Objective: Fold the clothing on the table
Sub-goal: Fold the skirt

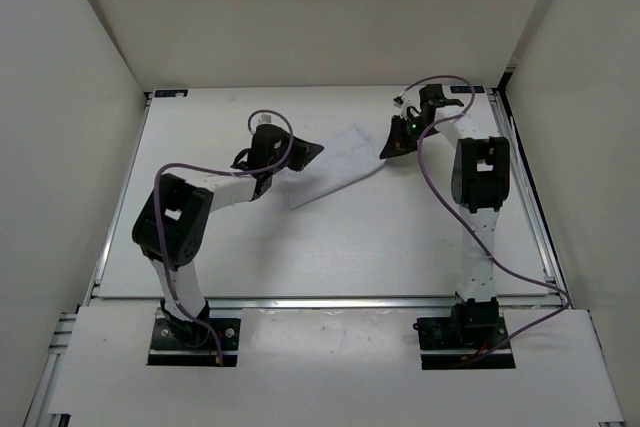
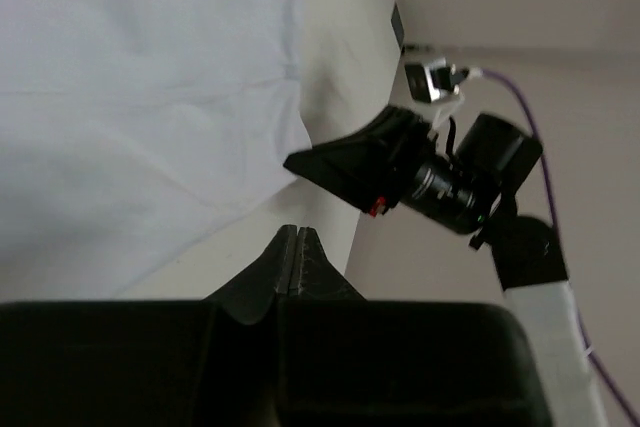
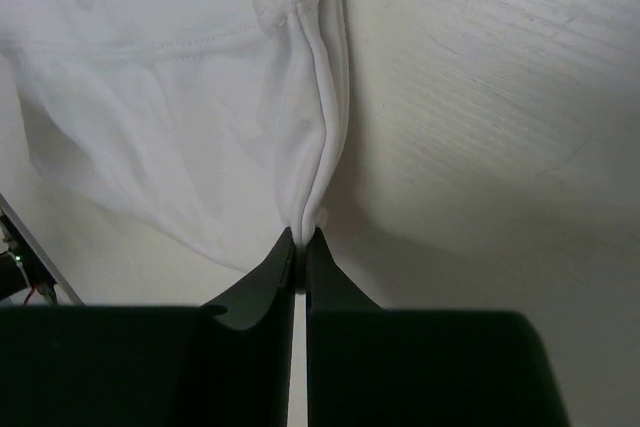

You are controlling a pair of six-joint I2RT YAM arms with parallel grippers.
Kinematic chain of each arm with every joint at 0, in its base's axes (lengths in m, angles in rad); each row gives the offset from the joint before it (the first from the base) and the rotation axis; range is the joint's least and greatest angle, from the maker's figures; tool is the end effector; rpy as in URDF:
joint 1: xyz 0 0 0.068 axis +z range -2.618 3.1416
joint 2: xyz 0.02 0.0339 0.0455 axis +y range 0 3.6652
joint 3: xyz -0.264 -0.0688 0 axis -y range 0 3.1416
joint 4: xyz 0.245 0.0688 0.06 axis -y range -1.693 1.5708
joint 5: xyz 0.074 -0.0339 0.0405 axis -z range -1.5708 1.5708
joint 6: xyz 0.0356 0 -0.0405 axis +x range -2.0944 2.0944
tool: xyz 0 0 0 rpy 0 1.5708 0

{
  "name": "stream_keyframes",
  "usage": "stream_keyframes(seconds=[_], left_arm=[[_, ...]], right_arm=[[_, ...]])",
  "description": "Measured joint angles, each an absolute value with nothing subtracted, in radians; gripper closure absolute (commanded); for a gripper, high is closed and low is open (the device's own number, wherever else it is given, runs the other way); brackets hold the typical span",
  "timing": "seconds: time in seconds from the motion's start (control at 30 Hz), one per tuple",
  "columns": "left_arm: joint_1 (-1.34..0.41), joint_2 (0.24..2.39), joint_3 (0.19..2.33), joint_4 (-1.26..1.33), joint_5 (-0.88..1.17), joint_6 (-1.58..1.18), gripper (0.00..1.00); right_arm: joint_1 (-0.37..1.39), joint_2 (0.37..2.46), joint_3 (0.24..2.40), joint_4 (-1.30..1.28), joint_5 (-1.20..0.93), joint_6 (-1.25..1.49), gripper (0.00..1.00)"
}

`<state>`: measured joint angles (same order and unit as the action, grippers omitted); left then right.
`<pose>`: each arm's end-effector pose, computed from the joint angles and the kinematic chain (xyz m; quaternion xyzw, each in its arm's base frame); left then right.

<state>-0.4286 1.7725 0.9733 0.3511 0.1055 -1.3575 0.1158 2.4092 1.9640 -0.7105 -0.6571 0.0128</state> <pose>0.3489 -0.1636 0.1910 -0.3536 0.7684 -0.4421 0.2986 0.4986 0.0799 0.1452 -0.1141 0.9215 0.3276 0.1743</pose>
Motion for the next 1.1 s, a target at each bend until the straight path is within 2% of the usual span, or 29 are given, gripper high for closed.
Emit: stream_keyframes(seconds=[0.23,0.33,0.53,0.83,1.1], left_arm=[[-0.472,1.902,1.138,0.315,0.226,-1.269,1.0],[-0.447,1.89,1.102,0.27,0.225,-1.243,1.0],[-0.378,1.805,0.897,0.2,0.192,-1.232,1.0],[-0.356,1.88,0.901,0.202,0.184,-1.237,1.0],[-0.34,1.962,0.957,0.256,0.232,-1.246,1.0]], right_arm=[[0.115,2.389,1.981,-0.743,-0.653,-0.034,1.0],[0.127,2.387,2.023,-0.758,-0.656,-0.041,0.99],[0.143,2.37,2.135,-0.771,-0.727,-0.103,1.0],[0.181,2.323,2.263,-0.935,-1.036,-0.336,1.0],[0.314,2.314,2.225,-1.081,-1.079,-0.558,1.0]])
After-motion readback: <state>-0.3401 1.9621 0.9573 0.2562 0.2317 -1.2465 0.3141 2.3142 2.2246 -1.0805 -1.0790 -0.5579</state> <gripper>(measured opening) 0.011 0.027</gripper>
